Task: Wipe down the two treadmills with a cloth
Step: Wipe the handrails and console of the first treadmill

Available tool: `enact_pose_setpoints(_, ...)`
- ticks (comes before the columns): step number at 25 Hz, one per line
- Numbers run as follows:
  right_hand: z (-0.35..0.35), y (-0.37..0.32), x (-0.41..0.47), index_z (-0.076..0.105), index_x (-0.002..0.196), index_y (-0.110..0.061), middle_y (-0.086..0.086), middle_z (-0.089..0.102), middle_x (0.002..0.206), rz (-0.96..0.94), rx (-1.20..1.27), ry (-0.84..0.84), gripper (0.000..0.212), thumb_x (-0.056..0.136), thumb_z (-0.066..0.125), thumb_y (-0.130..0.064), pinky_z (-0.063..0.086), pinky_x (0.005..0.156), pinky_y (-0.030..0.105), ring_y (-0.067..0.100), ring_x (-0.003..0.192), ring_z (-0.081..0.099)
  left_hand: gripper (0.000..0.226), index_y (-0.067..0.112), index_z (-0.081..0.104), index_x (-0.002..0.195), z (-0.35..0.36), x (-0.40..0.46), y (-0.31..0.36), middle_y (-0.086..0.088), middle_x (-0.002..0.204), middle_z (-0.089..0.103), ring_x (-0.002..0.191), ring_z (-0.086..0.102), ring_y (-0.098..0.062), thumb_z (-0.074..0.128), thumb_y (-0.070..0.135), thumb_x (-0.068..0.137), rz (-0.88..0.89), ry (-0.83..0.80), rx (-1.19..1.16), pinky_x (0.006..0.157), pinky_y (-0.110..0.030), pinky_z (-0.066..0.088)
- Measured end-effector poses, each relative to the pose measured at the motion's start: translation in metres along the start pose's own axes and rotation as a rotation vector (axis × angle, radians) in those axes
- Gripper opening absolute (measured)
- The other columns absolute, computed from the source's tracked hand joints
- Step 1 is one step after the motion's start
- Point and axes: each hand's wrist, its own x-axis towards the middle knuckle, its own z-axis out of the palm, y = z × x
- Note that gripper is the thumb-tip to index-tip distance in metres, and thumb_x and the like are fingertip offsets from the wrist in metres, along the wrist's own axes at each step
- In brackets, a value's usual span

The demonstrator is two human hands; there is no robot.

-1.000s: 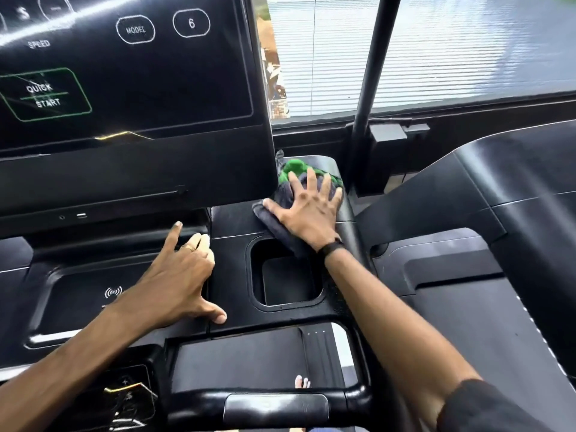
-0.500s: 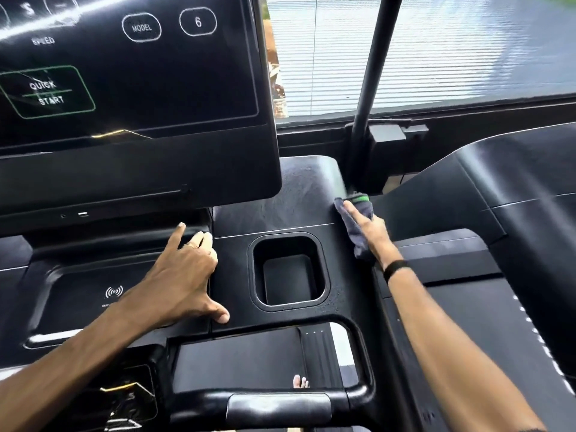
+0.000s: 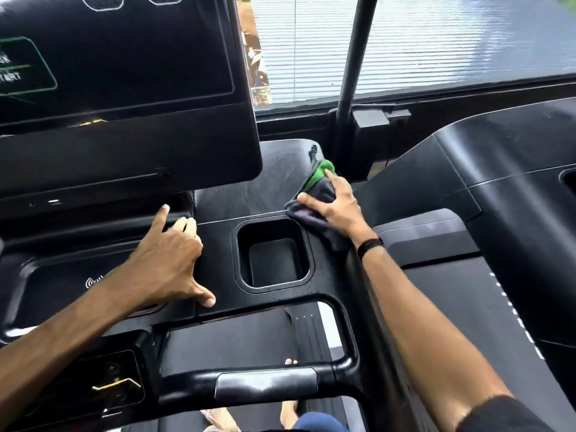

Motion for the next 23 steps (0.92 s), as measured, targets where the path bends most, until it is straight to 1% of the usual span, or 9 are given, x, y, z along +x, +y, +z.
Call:
enact_pose_setpoints(3,-0.010,0.014,-0.014,0.059,0.135,-0.017,-0.001,0.064,0.130,0.241,0.359,0.008,0.082,0.072,0.073,-0.069,0.042,0.099,0.022,0.013,0.117,0.060,0.096,0.017,0.064,0.107,0.002,-0.002,0.000,0.002,0.113,0.051,0.120,0.047,-0.010,0.048,0.096,0.054,0.006,-0.001,0.027,0.121,-0.053,-0.001)
enact_pose_setpoints(5,-0.009,0.022,-0.039,0.058,0.134,-0.011,0.009,0.062,0.132,0.431,0.315,0.042,0.071,0.086,0.063,-0.064,0.041,0.094,0.025,0.021,0.115,0.058,0.096,0.017,0.062,0.109,0.005,-0.004,-0.002,0.002,0.116,0.050,0.123,0.046,-0.011,0.048,0.095,0.055,0.003,0.011,0.018,0.122,-0.054,0.000)
enact_pose_setpoints(7,-0.005,0.026,-0.078,0.049,0.141,-0.010,0.017,0.054,0.141,0.534,0.090,0.113,0.084,0.087,0.051,-0.074,0.039,0.104,0.037,0.033,0.127,0.053,0.095,0.016,0.062,0.108,0.008,-0.004,-0.003,0.002,0.117,0.049,0.124,0.044,-0.011,0.050,0.094,0.056,0.001,0.018,-0.005,0.121,-0.054,0.001)
enact_pose_setpoints(10,0.025,0.006,-0.127,0.028,0.151,-0.015,0.020,0.037,0.149,0.353,-0.341,0.191,0.092,0.085,0.043,-0.078,0.036,0.107,0.051,0.042,0.134,0.041,0.092,0.017,0.065,0.101,0.012,-0.003,-0.004,0.004,0.108,0.048,0.118,0.047,-0.010,0.052,0.094,0.054,0.009,0.040,-0.048,0.121,-0.055,0.001)
enact_pose_setpoints(12,0.038,-0.011,-0.120,0.021,0.155,-0.020,0.019,0.026,0.155,0.190,-0.506,0.203,0.097,0.082,0.043,-0.081,0.034,0.108,0.056,0.043,0.137,0.035,0.091,0.017,0.065,0.097,0.013,-0.003,-0.004,0.005,0.102,0.045,0.112,0.048,-0.010,0.052,0.094,0.053,0.010,0.051,-0.051,0.121,-0.055,0.001)
enact_pose_setpoints(14,0.032,-0.016,-0.085,0.021,0.155,-0.023,0.016,0.024,0.158,0.134,-0.442,0.154,0.101,0.079,0.048,-0.082,0.032,0.111,0.055,0.041,0.139,0.033,0.092,0.015,0.063,0.099,0.014,-0.004,-0.004,0.004,0.106,0.047,0.115,0.048,-0.010,0.050,0.094,0.054,0.011,0.055,-0.050,0.121,-0.056,0.001)
enact_pose_setpoints(19,-0.006,0.010,-0.018,0.052,0.141,-0.021,0.008,0.054,0.144,0.328,0.196,0.075,0.077,0.083,0.061,-0.070,0.037,0.111,0.034,0.027,0.131,0.051,0.102,0.009,0.057,0.117,0.019,-0.010,-0.006,-0.010,0.142,0.046,0.140,0.039,-0.018,0.049,0.091,0.057,0.021,0.094,-0.116,0.120,-0.055,-0.004)
enact_pose_setpoints(21,-0.001,0.022,-0.036,0.054,0.138,-0.016,0.011,0.056,0.142,0.383,0.159,0.114,0.075,0.086,0.057,-0.070,0.037,0.111,0.037,0.030,0.131,0.051,0.106,0.006,0.057,0.118,0.023,-0.013,-0.008,-0.015,0.146,0.045,0.141,0.039,-0.021,0.048,0.091,0.055,0.030,0.122,-0.155,0.120,-0.054,-0.005)
enact_pose_setpoints(23,0.006,0.027,-0.073,0.048,0.142,-0.016,0.017,0.054,0.141,0.363,-0.002,0.174,0.077,0.088,0.052,-0.071,0.037,0.109,0.042,0.035,0.130,0.050,0.102,0.007,0.060,0.100,0.026,-0.013,-0.010,-0.012,0.125,0.057,0.126,0.053,-0.020,0.043,0.093,0.050,0.061,0.173,-0.179,0.121,-0.053,-0.002)
